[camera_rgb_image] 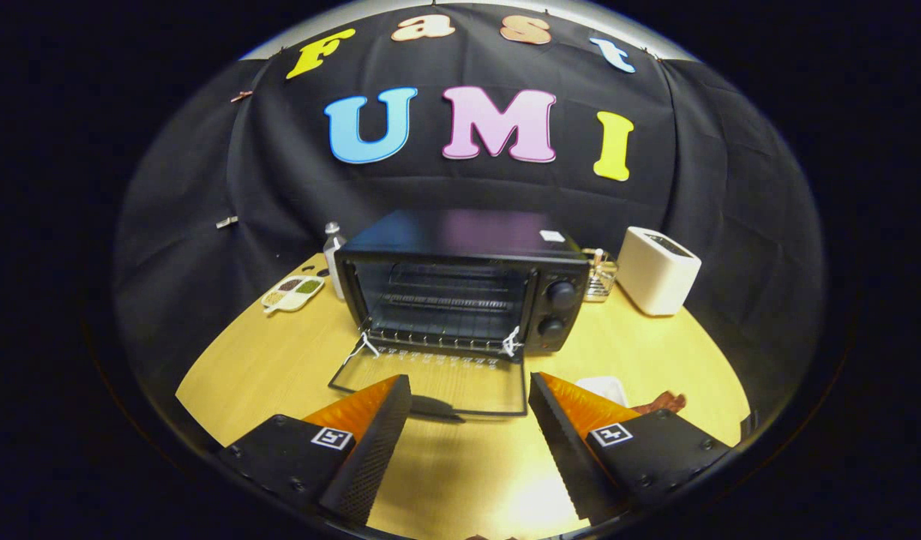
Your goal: Open the toaster oven, put the food inside, and close the toaster oven door.
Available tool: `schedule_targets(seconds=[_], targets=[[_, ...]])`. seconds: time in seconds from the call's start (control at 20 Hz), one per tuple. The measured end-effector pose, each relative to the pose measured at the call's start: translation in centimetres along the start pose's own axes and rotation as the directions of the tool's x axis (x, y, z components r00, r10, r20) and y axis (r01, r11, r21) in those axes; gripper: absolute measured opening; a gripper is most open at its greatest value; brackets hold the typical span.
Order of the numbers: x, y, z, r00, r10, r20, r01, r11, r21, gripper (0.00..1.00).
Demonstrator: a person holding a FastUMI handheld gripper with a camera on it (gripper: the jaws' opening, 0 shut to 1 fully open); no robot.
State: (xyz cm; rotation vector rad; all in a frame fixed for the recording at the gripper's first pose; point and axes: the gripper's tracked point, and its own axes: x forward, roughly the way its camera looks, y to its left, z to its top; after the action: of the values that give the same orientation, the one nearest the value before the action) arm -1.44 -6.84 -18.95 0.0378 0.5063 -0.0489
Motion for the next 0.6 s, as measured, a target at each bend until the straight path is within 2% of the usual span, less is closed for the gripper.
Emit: schedule_targets(seconds=[0.25, 0.6], targets=[[-0.4, -5.8, 2.7, 1.0, 0.014, 0.006, -0.014, 1.0, 0.005, 0.98], [0.5, -14.7, 0.8, 0.984, 0.086, -0.159, -0.076, 0.995, 0.067, 0.98]])
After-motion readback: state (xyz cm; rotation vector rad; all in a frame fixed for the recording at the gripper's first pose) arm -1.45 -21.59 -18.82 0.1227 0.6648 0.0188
